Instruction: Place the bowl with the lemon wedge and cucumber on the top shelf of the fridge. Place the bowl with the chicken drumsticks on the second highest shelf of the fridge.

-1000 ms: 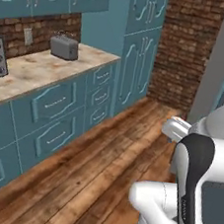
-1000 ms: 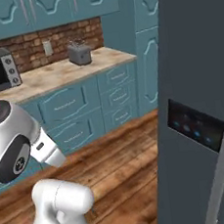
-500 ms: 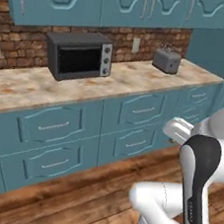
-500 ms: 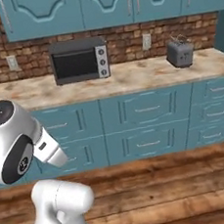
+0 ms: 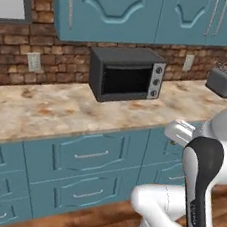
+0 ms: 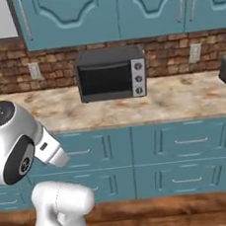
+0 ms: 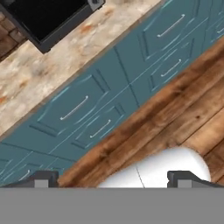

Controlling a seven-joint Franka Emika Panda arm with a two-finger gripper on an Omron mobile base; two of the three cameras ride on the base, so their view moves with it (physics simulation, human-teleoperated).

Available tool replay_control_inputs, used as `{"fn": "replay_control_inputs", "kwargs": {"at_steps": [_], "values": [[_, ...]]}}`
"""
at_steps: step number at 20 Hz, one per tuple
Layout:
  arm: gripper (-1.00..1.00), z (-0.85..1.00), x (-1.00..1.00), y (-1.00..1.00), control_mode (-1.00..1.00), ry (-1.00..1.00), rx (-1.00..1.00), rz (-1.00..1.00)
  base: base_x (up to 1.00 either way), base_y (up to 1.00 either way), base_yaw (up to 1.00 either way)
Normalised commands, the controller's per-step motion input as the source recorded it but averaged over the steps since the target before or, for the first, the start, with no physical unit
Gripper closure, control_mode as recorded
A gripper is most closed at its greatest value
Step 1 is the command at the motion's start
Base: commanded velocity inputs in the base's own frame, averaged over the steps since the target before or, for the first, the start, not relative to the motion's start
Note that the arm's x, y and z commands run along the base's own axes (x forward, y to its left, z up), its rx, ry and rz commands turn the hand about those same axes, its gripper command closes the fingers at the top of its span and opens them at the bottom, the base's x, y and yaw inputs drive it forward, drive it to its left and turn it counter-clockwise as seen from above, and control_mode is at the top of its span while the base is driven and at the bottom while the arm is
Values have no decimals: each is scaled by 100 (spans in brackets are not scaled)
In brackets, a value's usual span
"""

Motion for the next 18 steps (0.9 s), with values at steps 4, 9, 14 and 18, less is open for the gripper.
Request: {"fn": "replay_control_inputs", "kwargs": {"at_steps": [4,9,14,18], "values": [[-100,0,0,0,100,0,0,0,50,34,77],[-100,0,0,0,100,0,0,0,-5,5,100],[-100,0,0,0,100,0,0,0,-2,11,100],[-100,0,0,0,100,0,0,0,0,34,98]]}}
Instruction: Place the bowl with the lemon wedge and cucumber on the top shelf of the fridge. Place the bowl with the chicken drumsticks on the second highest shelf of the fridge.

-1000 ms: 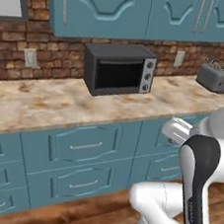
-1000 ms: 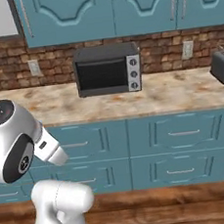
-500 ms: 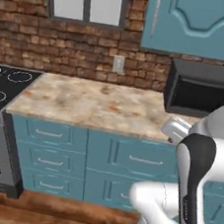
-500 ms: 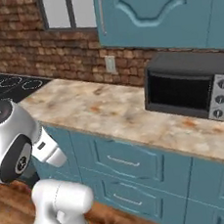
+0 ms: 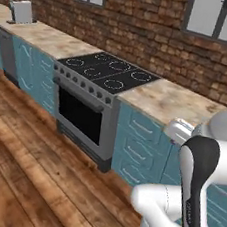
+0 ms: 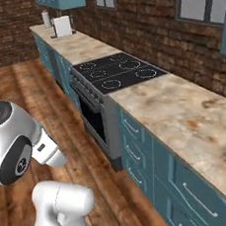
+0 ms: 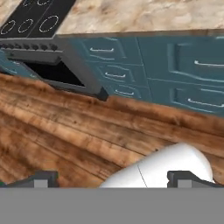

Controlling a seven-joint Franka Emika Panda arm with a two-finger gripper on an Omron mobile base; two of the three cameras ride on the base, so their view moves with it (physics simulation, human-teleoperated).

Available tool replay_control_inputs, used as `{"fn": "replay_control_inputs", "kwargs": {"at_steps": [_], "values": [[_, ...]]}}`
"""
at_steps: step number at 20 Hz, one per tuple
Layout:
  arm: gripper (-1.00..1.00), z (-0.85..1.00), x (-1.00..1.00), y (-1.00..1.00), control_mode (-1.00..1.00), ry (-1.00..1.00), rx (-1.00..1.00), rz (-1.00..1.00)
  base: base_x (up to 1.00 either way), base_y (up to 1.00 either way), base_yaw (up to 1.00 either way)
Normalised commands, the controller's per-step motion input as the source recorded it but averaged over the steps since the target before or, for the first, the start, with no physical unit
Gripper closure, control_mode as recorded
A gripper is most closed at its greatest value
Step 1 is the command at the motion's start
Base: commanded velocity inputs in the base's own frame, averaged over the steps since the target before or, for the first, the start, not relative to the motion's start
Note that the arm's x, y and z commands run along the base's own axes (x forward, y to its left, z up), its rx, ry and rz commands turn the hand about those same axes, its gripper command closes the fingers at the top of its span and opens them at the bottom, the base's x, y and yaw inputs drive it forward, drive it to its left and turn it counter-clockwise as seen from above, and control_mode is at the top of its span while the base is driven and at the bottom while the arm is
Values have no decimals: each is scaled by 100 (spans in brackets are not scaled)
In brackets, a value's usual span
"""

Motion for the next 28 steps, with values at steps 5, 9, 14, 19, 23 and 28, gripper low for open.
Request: {"fn": "replay_control_inputs", "kwargs": {"at_steps": [5,9,14,19,23,28], "values": [[-100,0,0,0,100,0,0,0,0,62,88],[-100,0,0,0,100,0,0,0,27,99,63],[-100,0,0,0,100,0,0,0,99,47,29],[-100,0,0,0,100,0,0,0,100,-27,9],[-100,0,0,0,100,0,0,0,100,-18,4],[-100,0,0,0,100,0,0,0,100,-28,3]]}}
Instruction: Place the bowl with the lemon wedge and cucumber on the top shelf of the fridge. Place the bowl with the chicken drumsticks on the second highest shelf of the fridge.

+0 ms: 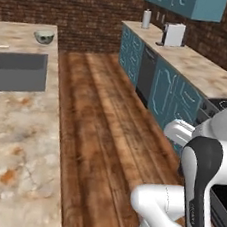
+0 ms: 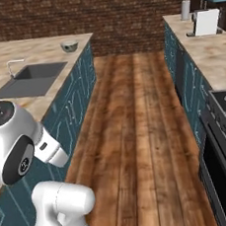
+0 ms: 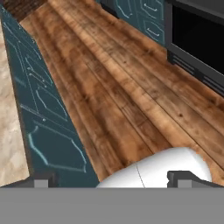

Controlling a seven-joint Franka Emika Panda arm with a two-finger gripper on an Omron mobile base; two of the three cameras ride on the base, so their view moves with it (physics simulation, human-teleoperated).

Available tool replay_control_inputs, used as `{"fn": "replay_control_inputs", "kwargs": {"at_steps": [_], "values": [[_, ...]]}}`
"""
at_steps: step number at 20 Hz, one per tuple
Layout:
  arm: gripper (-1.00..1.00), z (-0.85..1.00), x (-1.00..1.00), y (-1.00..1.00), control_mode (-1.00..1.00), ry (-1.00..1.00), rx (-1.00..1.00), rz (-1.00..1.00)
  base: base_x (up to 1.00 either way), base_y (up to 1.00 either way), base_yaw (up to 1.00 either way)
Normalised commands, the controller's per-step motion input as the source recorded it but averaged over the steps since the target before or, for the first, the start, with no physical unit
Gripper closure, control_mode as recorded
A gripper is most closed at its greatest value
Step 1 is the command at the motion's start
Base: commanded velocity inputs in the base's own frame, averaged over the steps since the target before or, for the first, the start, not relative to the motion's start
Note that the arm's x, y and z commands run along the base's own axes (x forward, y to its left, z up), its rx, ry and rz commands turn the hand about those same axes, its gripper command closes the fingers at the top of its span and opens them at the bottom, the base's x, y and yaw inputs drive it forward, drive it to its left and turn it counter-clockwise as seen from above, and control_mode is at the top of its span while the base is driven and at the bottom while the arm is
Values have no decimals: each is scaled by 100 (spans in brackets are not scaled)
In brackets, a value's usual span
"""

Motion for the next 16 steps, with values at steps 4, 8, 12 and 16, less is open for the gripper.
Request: {"fn": "replay_control_inputs", "kwargs": {"at_steps": [4,8,12,16], "values": [[-100,0,0,0,100,0,0,0,100,-40,2],[-100,0,0,0,100,0,0,0,100,-38,3],[-100,0,0,0,100,0,0,0,100,-25,4],[-100,0,0,0,100,0,0,0,100,0,8]]}}
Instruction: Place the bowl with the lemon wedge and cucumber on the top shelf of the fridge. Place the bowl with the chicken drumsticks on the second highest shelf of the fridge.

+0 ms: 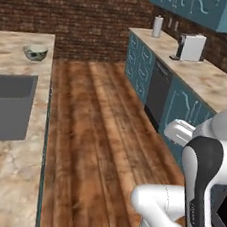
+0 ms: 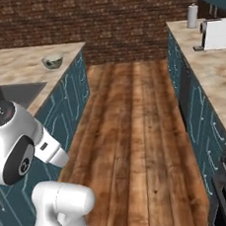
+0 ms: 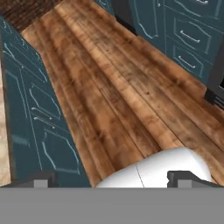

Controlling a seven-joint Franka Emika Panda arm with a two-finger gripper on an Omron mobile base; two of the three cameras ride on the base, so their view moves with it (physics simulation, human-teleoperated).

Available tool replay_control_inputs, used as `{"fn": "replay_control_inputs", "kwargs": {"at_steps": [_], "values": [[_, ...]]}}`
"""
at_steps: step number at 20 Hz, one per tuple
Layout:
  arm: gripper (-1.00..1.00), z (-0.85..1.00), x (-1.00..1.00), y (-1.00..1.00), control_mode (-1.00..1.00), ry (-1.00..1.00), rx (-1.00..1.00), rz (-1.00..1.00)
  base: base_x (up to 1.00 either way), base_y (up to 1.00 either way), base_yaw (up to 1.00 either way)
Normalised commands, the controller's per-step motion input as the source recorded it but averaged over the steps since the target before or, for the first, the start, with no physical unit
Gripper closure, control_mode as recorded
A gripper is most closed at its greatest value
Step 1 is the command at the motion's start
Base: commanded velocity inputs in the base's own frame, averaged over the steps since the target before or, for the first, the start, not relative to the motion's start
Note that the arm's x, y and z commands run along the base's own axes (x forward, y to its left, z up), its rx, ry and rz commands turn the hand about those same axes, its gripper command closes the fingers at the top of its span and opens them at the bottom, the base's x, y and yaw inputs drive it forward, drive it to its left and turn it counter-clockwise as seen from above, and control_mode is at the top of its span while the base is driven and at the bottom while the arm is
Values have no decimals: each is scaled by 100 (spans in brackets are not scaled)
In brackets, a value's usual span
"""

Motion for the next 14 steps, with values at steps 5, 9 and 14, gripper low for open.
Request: {"fn": "replay_control_inputs", "kwargs": {"at_steps": [5,9,14], "values": [[-100,0,0,0,100,0,0,0,100,0,5],[-100,0,0,0,100,0,0,0,100,-5,1],[-100,0,0,0,100,0,0,0,100,0,-1]]}}
